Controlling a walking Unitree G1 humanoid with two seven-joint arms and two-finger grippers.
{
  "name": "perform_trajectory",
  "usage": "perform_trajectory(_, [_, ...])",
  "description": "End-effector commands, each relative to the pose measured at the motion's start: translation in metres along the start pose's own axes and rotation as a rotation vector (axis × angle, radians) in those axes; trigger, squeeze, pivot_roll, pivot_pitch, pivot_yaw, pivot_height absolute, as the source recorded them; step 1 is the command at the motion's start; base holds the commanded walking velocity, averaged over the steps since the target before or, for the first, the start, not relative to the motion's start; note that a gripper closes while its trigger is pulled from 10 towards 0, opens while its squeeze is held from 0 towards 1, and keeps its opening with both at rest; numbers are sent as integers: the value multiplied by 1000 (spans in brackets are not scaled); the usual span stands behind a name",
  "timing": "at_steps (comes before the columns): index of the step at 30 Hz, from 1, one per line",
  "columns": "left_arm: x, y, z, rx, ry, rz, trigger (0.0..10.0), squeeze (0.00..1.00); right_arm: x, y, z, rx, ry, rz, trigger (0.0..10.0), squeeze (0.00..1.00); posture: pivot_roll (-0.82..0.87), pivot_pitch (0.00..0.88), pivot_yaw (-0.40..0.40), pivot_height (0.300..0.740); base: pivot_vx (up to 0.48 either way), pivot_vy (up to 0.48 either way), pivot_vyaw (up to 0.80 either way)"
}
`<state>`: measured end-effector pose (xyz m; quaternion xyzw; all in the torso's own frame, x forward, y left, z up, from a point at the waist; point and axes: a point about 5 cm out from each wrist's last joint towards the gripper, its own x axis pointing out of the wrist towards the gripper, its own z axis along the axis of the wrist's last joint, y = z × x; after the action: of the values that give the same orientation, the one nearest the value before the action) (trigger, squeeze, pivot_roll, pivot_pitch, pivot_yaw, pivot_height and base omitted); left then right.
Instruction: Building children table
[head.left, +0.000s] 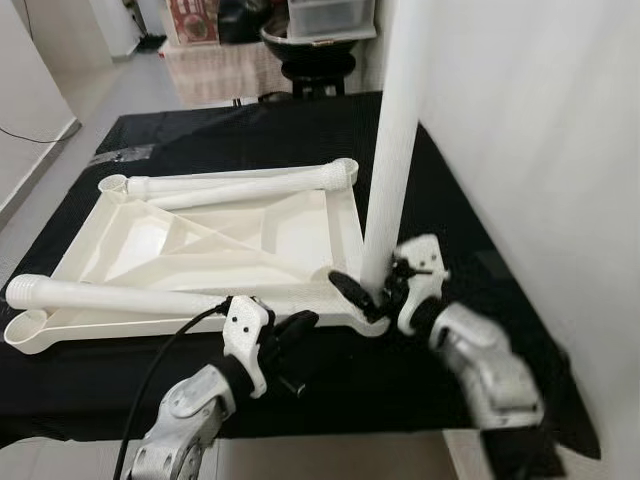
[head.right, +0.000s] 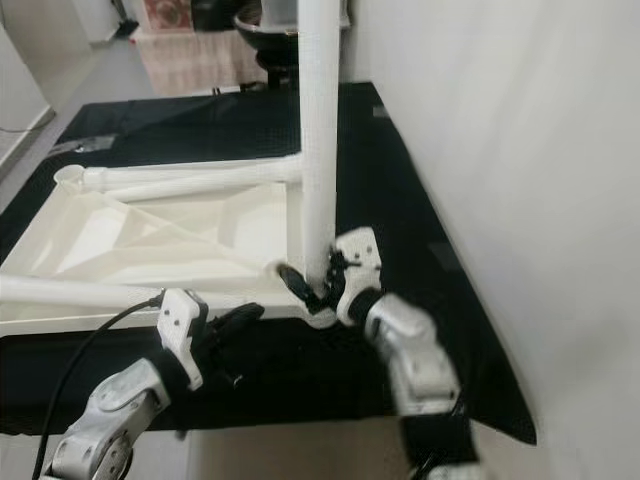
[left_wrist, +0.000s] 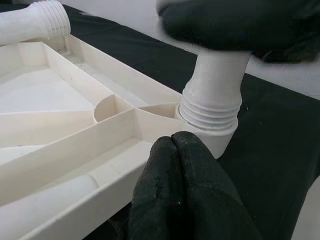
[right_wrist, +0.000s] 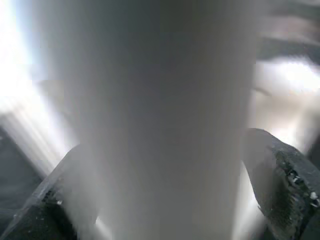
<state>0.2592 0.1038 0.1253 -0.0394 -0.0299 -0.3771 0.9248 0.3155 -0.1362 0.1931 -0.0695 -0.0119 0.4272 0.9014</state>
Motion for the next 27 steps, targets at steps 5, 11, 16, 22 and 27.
perform_trajectory(5, [-2,1,-7,-6,34,13,10000,0,1,-15,4,-70,56,239,10000,0,-78,88,27,740,0,0,0])
perform_trajectory(11, [-2,-1,-8,2,38,14,10000,0,1,-36,12,-2,45,303,0,0,-62,83,18,740,0,0,0])
perform_trajectory(16, [-2,-2,-8,2,39,12,10000,0,-3,-42,9,17,65,319,0,0,-60,82,16,740,0,0,0])
perform_trajectory(22, [-2,-3,-9,2,39,11,10000,0,-9,-42,-3,37,81,297,0,0,-69,84,17,740,0,0,0])
perform_trajectory(27, [-3,-3,-9,1,38,10,10000,0,-14,-41,-12,39,85,265,0,0,-78,88,20,740,0,0,0])
